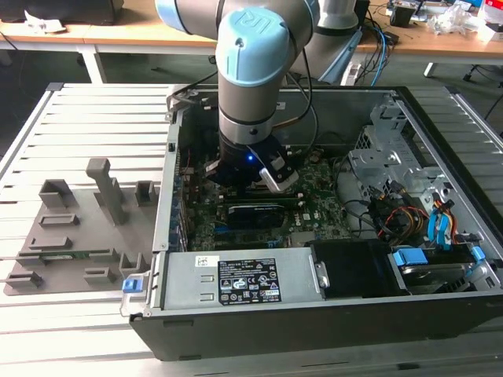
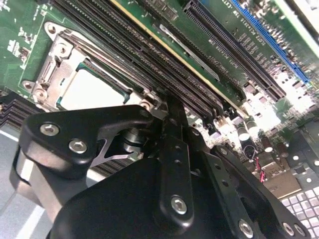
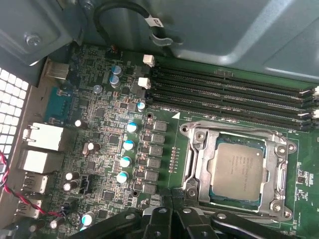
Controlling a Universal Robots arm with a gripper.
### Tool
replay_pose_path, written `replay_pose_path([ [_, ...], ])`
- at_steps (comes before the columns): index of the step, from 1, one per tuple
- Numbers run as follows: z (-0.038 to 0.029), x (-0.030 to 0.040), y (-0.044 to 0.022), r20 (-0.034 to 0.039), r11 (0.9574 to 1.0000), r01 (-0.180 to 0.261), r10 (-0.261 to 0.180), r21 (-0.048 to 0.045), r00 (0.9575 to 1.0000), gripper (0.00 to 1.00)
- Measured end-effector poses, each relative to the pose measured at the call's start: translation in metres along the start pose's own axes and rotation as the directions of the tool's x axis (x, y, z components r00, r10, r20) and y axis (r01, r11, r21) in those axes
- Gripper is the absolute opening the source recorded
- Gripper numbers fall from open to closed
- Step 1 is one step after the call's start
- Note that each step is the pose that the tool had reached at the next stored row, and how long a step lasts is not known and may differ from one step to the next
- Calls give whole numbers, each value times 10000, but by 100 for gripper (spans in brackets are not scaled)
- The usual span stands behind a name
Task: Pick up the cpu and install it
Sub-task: 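Install the second cpu locking lever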
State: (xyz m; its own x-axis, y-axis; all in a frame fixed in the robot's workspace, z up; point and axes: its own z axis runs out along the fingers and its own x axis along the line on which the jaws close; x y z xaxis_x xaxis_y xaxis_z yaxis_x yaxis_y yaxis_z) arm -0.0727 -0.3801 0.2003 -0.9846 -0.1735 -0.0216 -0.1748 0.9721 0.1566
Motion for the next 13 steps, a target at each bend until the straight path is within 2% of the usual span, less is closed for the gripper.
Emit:
replay_pose_path([
  [4,-14,-9,12,0,10000,1,-1,0,10000,11],
  [5,-53,-21,33,-1,10000,-1,1,2,10000,11],
  [6,-89,-39,65,-10,10000,0,1,64,10000,11],
  [9,-107,-101,140,-26,9999,-3,4,155,10000,11],
  [12,-105,-253,200,-63,9993,-26,28,384,10000,11],
  [13,-106,-281,205,-66,9992,-28,31,406,10000,11],
])
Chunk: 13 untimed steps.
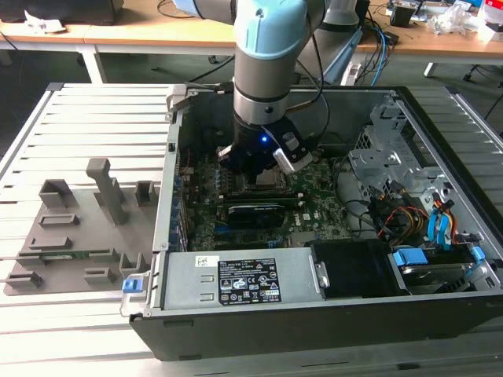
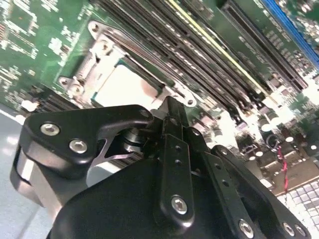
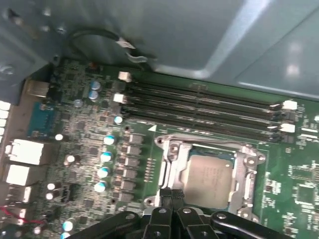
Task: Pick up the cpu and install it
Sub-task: 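Install the second cpu locking lever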
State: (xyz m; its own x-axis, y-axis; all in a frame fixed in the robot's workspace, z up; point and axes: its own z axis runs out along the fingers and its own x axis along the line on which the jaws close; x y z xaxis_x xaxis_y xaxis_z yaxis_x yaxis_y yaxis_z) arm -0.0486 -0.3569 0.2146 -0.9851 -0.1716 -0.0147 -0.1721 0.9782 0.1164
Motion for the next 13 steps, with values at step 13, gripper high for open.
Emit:
replay_pose_path([
  [13,-354,-85,50,-9,10000,-21,21,63,10000,11],
])
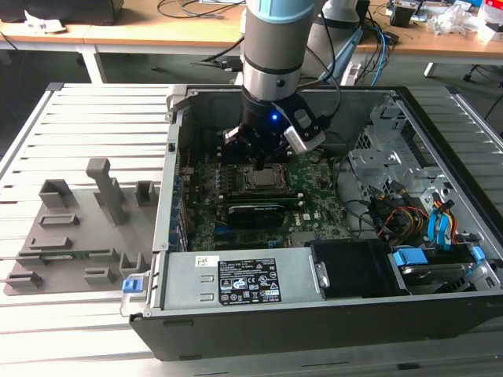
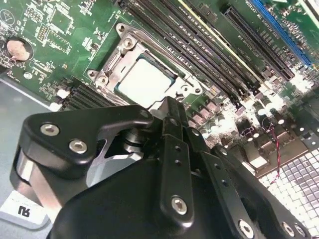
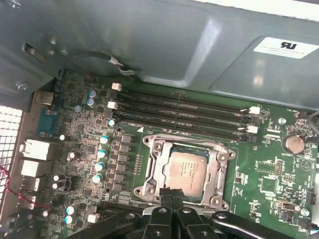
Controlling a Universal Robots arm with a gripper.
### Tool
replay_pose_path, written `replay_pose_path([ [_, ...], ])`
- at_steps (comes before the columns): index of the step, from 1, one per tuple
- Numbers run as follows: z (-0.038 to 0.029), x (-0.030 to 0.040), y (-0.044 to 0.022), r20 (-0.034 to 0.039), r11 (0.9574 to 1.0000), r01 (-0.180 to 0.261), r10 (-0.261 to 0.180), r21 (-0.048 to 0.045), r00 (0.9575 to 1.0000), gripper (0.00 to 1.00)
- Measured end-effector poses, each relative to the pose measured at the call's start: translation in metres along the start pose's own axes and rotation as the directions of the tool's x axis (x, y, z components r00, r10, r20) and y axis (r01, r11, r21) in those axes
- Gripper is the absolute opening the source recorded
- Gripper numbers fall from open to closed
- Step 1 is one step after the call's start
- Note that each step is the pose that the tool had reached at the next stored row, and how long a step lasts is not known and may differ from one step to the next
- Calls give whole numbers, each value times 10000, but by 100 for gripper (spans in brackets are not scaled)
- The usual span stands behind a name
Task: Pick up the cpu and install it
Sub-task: 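Install the second cpu locking lever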
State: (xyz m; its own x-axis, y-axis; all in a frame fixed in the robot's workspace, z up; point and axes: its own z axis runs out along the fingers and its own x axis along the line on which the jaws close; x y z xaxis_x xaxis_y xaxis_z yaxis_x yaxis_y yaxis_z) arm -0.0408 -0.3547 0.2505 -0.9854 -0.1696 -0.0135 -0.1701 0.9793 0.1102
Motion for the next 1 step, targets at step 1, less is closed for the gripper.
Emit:
replay_pose_path([
  [1,-1,0,0,0,10000,0,0,0,10000,11],
])
